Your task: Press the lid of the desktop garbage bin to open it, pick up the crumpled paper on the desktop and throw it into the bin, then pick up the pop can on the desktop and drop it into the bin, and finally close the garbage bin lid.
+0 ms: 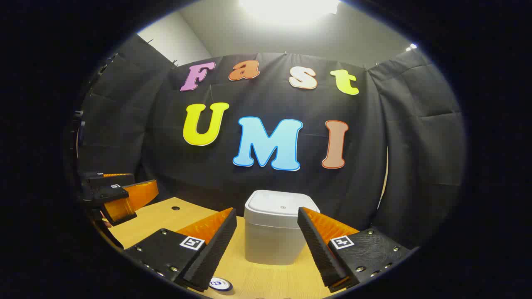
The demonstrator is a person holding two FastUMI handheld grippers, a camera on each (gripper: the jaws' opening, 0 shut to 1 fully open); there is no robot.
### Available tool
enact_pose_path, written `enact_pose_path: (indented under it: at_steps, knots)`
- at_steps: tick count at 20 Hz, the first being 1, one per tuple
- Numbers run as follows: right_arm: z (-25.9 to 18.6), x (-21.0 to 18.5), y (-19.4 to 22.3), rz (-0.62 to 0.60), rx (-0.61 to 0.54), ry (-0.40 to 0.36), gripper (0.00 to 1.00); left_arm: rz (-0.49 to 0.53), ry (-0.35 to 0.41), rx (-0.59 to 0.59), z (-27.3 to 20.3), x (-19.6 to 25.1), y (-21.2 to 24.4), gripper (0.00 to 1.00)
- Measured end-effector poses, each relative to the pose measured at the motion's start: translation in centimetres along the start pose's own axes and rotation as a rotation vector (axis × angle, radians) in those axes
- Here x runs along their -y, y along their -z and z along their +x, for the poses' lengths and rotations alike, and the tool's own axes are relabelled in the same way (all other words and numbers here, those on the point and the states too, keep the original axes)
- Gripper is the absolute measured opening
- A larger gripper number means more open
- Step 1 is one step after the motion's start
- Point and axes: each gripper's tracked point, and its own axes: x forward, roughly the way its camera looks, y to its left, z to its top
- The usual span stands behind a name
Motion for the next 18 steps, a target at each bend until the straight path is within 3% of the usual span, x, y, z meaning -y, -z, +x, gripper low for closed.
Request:
enact_pose_path:
  at_steps: [18]
  knots:
    - [0.56,0.21,1.04,0.023,-0.035,0.022,0.94,0.022,0.056,-0.012,0.41,0.25,0.1,0.97]
